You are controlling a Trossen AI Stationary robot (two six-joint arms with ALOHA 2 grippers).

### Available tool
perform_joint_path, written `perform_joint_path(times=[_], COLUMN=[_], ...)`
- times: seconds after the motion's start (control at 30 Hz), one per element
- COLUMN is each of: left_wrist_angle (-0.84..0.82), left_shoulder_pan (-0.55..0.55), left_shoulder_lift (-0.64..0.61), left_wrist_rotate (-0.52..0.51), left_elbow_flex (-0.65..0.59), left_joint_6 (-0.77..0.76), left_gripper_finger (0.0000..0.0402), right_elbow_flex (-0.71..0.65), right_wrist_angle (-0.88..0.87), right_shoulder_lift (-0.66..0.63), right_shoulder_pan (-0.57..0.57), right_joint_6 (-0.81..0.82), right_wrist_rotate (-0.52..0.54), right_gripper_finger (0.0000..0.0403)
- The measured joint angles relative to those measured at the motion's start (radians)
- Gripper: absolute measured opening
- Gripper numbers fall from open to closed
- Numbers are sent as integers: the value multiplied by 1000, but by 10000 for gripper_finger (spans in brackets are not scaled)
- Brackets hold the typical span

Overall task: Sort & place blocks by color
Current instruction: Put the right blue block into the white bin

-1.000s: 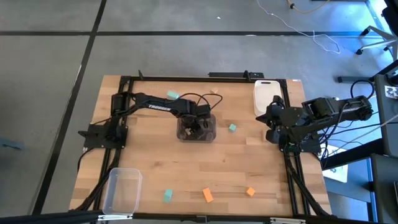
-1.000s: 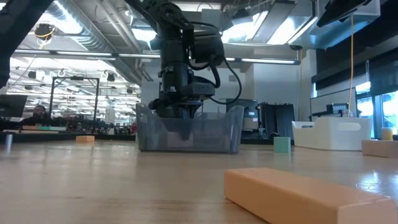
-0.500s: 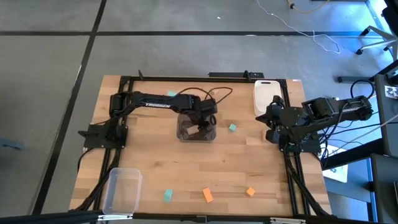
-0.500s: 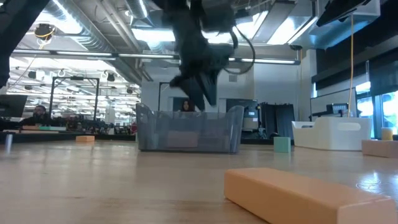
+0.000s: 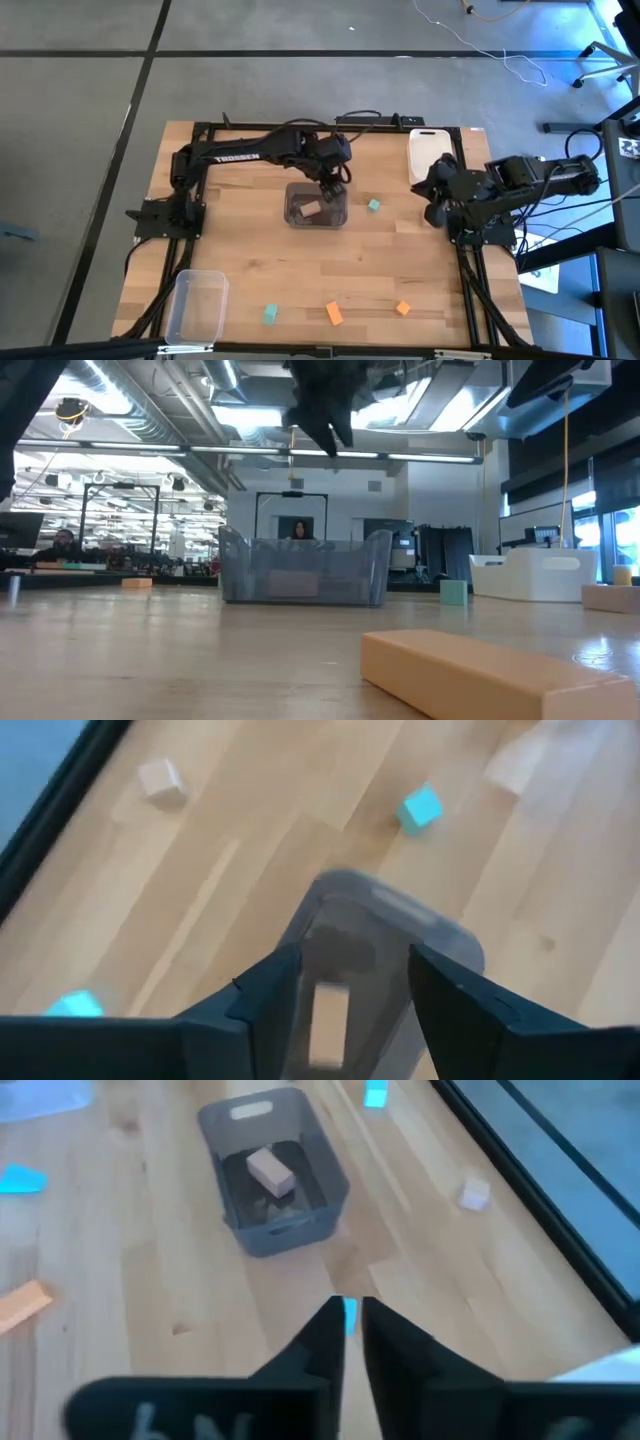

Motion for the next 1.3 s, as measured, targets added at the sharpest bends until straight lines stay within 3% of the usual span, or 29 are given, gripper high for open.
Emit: perform_joint_path(times=[0.17,0.37,0.83,1.3], left_wrist_angle=[-25,-99,-181,-209], left_shoulder_pan=[-12,-33,-100,-112], left_shoulder_lift=[-55,-148,-295,-308], left_wrist_rotate=[-9,-20,-109,-108], left_elbow_flex=[10,10,9,9], left_joint_6=[-14,-60,-118,-138], left_gripper_finger=[180,180,180,180], right_elbow_flex=[0,-1,-1,-1], right_wrist_angle=[-22,-34,-9,141], right_shoulder_lift=[9,64,414,733], right_shoulder_pan=[-42,-116,-288,-390], right_joint_6=[0,28,104,-84], right_wrist_rotate=[-12,-170,-324,-386], right_gripper_finger=[117,163,163,163])
